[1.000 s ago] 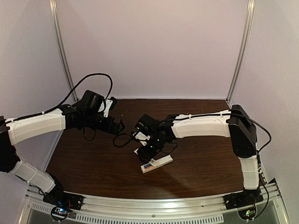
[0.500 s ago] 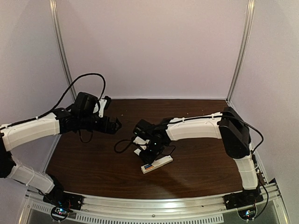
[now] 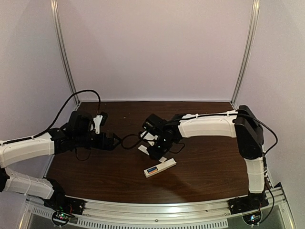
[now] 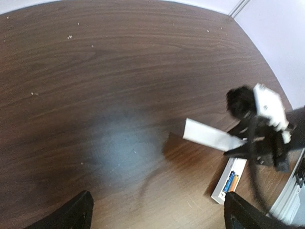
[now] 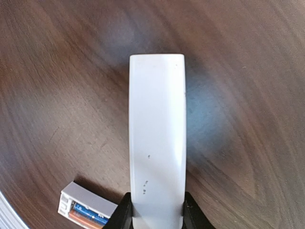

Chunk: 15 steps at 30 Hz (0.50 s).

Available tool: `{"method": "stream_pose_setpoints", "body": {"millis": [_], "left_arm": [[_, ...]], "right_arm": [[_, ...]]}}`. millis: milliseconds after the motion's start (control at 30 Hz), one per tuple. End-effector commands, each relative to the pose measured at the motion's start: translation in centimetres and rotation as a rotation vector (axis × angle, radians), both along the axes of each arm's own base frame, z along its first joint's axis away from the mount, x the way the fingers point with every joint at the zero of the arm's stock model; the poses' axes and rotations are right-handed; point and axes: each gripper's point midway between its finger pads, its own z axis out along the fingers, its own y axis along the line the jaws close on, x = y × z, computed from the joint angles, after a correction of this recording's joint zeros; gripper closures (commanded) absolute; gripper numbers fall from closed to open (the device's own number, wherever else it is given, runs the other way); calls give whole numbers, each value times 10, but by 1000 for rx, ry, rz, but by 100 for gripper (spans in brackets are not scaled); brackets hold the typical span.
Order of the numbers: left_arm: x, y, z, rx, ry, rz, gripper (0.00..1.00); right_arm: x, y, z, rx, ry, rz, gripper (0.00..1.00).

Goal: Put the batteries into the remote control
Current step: Pick up the battery cover at the center of the board, then adjust the remote control without the battery cover at the center of the board.

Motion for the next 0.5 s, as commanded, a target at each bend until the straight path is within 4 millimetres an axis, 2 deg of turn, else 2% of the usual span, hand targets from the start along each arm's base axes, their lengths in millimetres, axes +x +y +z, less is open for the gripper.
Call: {"method": "stream_pose_setpoints", "body": {"millis": [0,167,300,367,467], "left_arm": [[-21,-13,-16,-65,23,-73,2],[-59,-42,-45,14,72,-182,3],[-80,-59,-62,30,110,-222,2],[-91,-71,-63,11,110,-273,3],[-111,-95,-55,-71,95,-390,3]], "right_arm": [[23,-14,50,109,-73,-43,82],[35,-39,41,105,-42,-57,83],[33,-46,26,101,-14,-35,84],[32,-48,17,91,3,-33,85],[30,-49,7,90,27,-30,87]]}}
